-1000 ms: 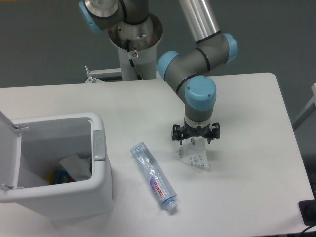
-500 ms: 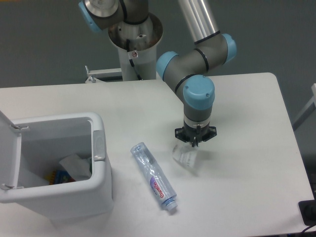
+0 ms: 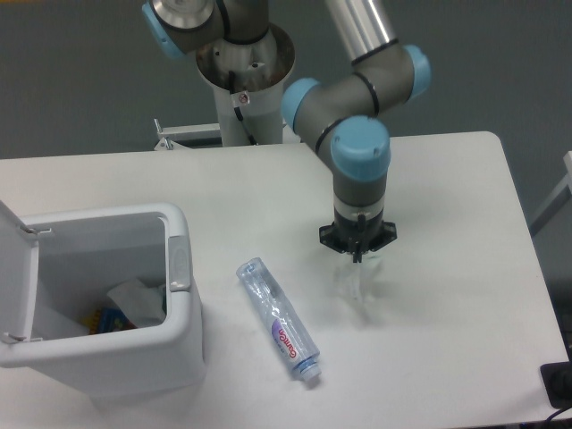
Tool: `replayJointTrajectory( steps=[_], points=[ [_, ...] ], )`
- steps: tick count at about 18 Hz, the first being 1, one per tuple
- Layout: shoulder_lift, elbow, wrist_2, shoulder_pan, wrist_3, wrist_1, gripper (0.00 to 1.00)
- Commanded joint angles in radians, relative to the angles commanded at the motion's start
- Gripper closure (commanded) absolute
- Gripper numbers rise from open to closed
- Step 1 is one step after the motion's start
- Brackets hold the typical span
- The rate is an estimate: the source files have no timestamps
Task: Place the trash in the trash can
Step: 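Carry the paper packet over the white bin and release it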
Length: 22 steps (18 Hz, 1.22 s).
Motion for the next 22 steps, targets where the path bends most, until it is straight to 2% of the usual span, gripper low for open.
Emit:
replayJointTrajectory(
  steps=[1,4,7,11,12,16,17,18,20,21,22],
  points=[
    [0.003,0.031,-0.064,0.005,-0.026,-0.005,1.0],
    [0.052,0.155,-0.218,-0.003,-0.286,0.003,1.0],
    [0.084,0.223,-0.263,-0.034,-0.472,0.02,1.0],
    [0.106,0.304,-0.264,-0.182,-0.584,0.028,1.0],
    [0.106,0.324,-0.264,-0.24,-0.603,0.028,1.0],
    [0.114,0.315,-0.263,-0.415,-0.603,0.028,1.0],
    [0.115,0.3,-0.263,-0.435,-0.603,0.028,0.98],
    [0.118,0.28,-0.263,-0.448,-0.594,0.032,0.84],
    [0.117,0.261,-0.263,-0.452,-0.595,0.057,0.68],
    [0.118,0.251,-0.264,-0.456,-0.594,0.067,0.58],
    [0.121,0.238,-0.264,-0.457,-0.592,0.072,0.43]
  ],
)
